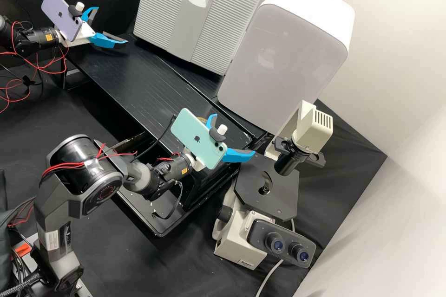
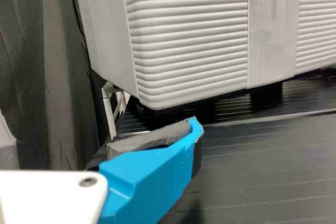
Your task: Slide the petri dish to the left
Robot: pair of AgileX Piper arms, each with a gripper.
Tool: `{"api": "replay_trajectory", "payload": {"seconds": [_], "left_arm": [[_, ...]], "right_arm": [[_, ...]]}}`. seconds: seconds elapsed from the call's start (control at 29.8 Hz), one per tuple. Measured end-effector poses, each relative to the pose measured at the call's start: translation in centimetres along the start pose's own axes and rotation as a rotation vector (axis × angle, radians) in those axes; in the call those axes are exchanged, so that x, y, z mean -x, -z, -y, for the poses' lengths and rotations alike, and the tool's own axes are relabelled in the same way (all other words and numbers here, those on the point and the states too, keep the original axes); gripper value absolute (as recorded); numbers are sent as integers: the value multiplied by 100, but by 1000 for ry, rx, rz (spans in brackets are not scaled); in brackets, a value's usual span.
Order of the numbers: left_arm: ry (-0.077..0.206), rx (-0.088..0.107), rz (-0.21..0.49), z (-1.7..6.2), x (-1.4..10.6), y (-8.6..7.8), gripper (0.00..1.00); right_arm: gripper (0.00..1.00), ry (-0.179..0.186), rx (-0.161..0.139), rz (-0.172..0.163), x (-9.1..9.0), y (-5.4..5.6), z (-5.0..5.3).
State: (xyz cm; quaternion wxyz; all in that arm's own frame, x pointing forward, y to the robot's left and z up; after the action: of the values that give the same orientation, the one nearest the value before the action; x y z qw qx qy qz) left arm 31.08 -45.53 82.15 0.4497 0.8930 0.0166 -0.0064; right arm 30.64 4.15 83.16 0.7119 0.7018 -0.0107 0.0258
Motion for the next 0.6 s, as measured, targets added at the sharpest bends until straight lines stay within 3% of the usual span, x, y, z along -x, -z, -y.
{"api": "replay_trajectory", "payload": {"seconds": [0.47,0.6], "left_arm": [[0,0,0,0,0,0,100],[0,0,0,0,0,0,100]], "right_arm": [[100,-3,1,-2,52,-28,26],[100,-28,33,-57,77,-70,9]]}}
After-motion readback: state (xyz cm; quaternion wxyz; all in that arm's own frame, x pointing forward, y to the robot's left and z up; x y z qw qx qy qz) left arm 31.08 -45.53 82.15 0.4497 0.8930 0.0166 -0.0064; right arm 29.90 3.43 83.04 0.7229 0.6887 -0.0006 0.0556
